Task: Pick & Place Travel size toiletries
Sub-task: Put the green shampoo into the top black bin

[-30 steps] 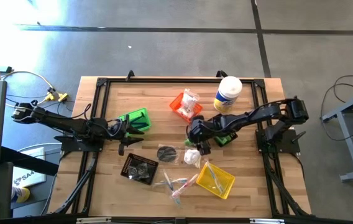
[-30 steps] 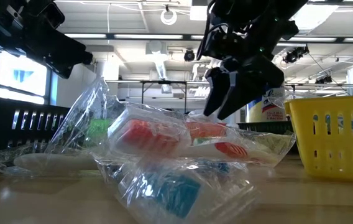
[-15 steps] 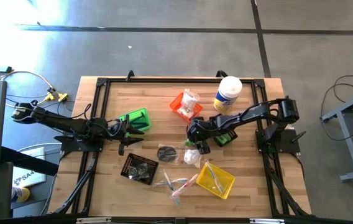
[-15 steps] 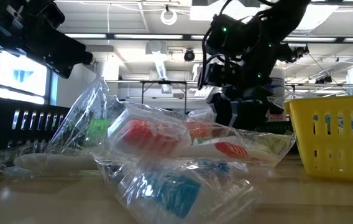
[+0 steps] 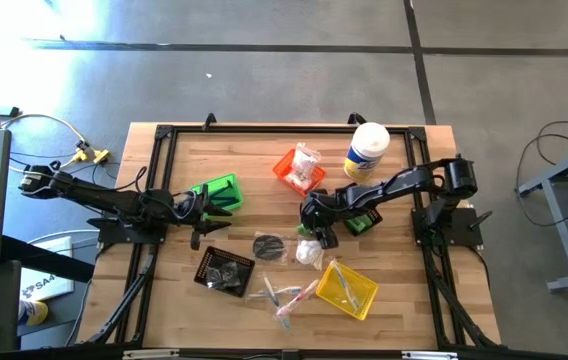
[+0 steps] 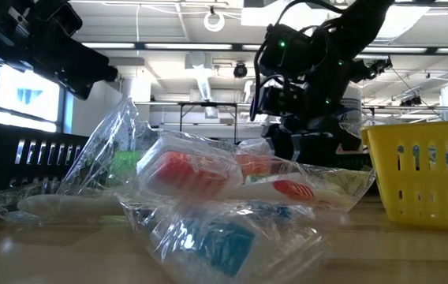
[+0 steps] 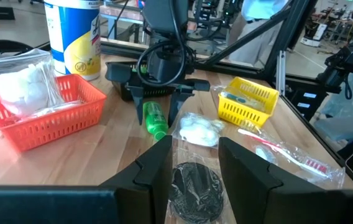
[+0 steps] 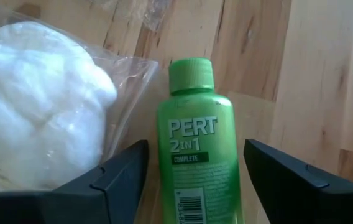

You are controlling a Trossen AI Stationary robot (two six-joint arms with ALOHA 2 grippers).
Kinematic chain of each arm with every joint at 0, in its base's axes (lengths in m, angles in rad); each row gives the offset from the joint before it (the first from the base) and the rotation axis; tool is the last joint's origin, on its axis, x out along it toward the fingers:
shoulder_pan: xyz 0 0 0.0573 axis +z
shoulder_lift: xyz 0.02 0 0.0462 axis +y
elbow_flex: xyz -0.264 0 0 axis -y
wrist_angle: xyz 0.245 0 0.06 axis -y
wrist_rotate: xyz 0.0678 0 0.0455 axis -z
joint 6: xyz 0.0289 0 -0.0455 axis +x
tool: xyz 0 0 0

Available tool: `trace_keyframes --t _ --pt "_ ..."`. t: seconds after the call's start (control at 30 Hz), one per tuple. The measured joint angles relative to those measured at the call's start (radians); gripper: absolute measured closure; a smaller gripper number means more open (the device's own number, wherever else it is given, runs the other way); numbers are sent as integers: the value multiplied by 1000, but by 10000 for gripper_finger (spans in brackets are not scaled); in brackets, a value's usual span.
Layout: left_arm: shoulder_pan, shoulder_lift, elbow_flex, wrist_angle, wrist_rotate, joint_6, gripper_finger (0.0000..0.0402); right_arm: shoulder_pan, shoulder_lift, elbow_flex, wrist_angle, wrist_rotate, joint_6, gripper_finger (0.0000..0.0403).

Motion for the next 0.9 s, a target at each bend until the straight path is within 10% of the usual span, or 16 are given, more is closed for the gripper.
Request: trace_keyframes --t 0.9 --pt "0 0 0 0 0 0 275 0 -76 -5 -74 14 -8 240"
